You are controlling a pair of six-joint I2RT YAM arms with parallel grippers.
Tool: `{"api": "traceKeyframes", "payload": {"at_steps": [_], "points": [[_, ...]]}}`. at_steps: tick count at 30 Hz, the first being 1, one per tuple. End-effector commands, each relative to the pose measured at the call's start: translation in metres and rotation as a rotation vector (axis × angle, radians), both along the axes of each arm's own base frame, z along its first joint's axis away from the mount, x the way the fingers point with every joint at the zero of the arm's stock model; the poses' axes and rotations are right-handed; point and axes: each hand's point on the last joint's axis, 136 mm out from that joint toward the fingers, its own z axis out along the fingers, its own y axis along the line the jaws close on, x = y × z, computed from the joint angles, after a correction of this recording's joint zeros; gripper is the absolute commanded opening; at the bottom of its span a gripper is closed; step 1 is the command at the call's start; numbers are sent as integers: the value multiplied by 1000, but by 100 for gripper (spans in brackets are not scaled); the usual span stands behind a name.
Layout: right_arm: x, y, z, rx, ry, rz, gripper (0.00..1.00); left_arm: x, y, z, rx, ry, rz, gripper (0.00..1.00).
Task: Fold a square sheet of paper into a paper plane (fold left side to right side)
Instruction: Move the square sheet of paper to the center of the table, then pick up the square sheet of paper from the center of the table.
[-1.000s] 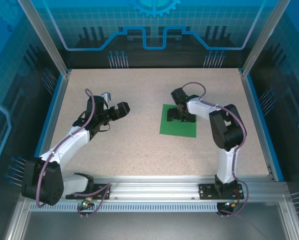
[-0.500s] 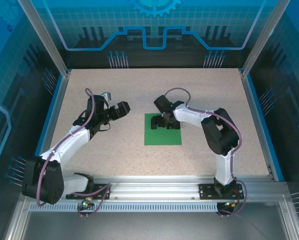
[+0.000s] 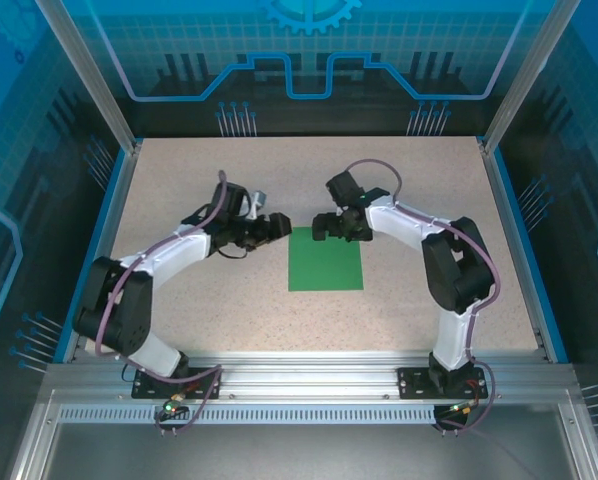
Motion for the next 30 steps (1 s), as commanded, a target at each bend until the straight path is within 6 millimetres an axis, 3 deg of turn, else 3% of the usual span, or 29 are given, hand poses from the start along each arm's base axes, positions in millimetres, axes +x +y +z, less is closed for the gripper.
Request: {"api": "traceKeyframes", "payload": {"at_steps": [1,6,15,30], "points": [[8,-10,-4,-18,8,27,100,-24,-30,-11,-36,114,-106,74],[16,-15,-16,-28,24,32,100,-33,-48,-39,-12,204,-130,68],[12,-15,-35,-47,74,33,99,-40,-45,-77,70,307,-112,59],[-25,-2,-46,2,163,66,99,-39,-38,-99,144,343,-87,52]]}}
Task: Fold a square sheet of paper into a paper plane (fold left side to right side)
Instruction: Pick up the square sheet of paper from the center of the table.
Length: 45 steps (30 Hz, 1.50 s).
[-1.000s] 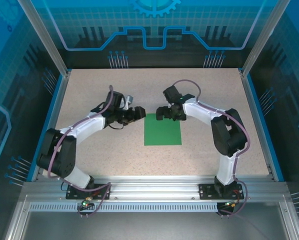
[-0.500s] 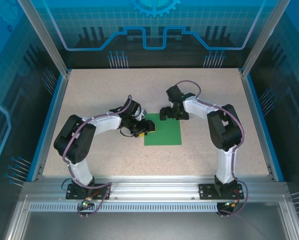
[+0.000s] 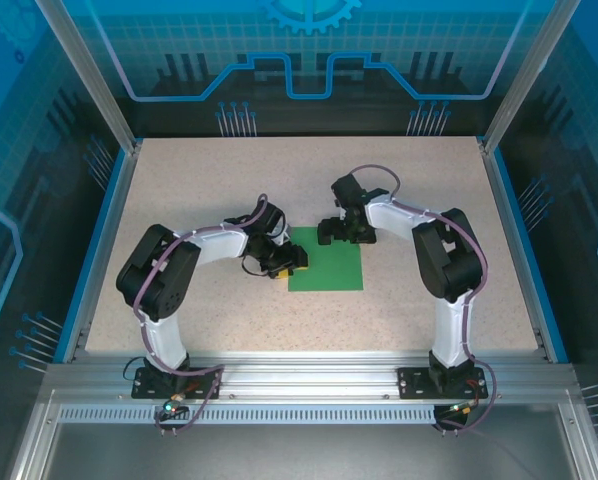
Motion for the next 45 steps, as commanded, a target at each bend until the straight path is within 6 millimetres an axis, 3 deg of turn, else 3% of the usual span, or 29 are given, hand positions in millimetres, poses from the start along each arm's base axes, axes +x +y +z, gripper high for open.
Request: {"api": "traceKeyframes", "payload": {"at_steps": [1,12,26,31,37,42,45], "points": [[-27,8,-6,28,83,17,99,0,0,-8,33,21,4,52],[-43,24,8,42,77,73,93,4,-1,-6,33,11,15,51],[-44,33,24,118,77,118,42,19,-4,27,-34,-99,37,55],[-44,40,37,219,63,130,31,27,8,46,-57,-151,64,57],[-39,43,72,378,-17,173,27,39,29,81,-137,-263,108,62],[-35,38,124,573,-131,237,26,51,46,129,-269,-414,146,70],[-38,35,164,672,-213,307,25,53,50,167,-347,-538,140,75]]}}
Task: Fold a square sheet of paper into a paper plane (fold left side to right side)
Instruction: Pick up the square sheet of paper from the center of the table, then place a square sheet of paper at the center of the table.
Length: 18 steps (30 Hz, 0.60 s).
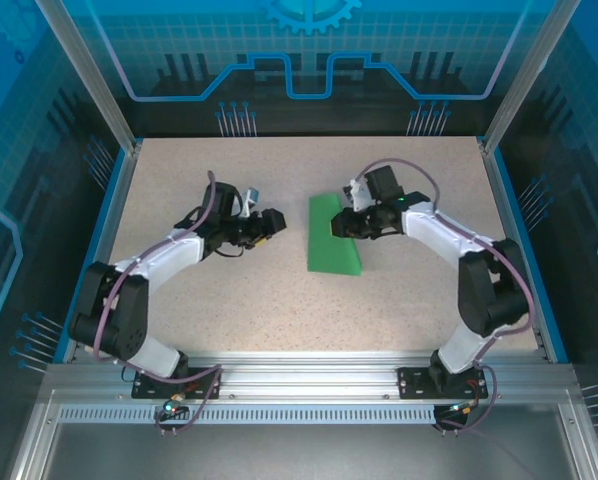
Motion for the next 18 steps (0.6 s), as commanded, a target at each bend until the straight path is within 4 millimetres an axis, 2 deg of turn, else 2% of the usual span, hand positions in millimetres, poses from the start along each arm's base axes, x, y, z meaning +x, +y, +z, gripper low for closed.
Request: {"api": "traceKeyframes", "payload": {"at_steps": [1,5,8,13,18], "points": [[-9,12,62,191,-146,136,25,2,-6,61,-119,-204,-54,77],[-22,18,115,292,-248,244,24,-2,-13,111,-189,-363,-123,82],[-36,23,151,366,-310,320,24,-7,-19,139,-228,-448,-190,84],[-60,33,193,456,-384,423,24,-15,-27,162,-263,-522,-278,85],[-83,48,211,519,-394,527,23,-27,-40,177,-305,-563,-375,87]]}}
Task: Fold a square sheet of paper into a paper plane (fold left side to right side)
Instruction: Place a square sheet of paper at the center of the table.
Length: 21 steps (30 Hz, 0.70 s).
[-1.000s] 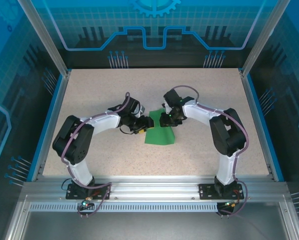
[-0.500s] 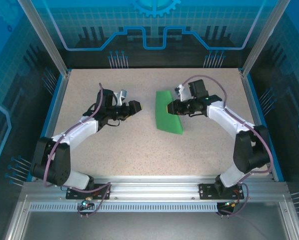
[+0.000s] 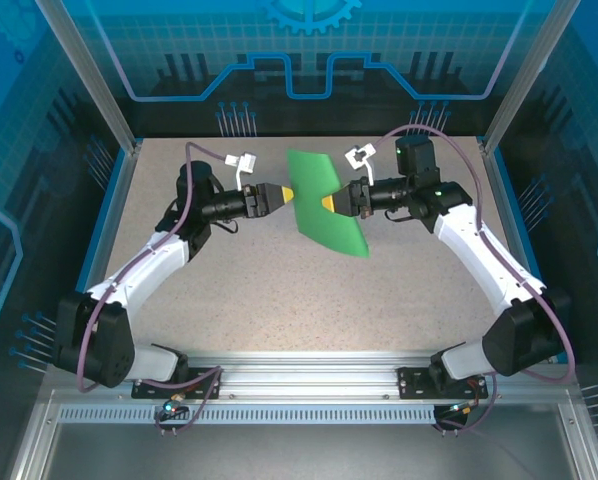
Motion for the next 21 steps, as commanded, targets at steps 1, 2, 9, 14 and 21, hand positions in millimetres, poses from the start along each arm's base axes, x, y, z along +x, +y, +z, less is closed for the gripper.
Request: {"api": "traceKeyframes", "payload": {"at_steps": [1,2,9,14,21], "points": [[-26,12,26,73,-41,136,23,-14,-12,29,-25,-112,-114,87],[-28,13,28,81,-44,152,23,-16,-14,30,-21,-118,-125,88],[-23,16,23,60,-35,127,24,-25,-22,36,-29,-145,-172,78],[-3,9,2,8,16,37,25,-24,-22,32,-13,-129,-162,50],[17,-6,-19,-54,54,-80,27,-22,-21,16,30,-93,-129,26]]}}
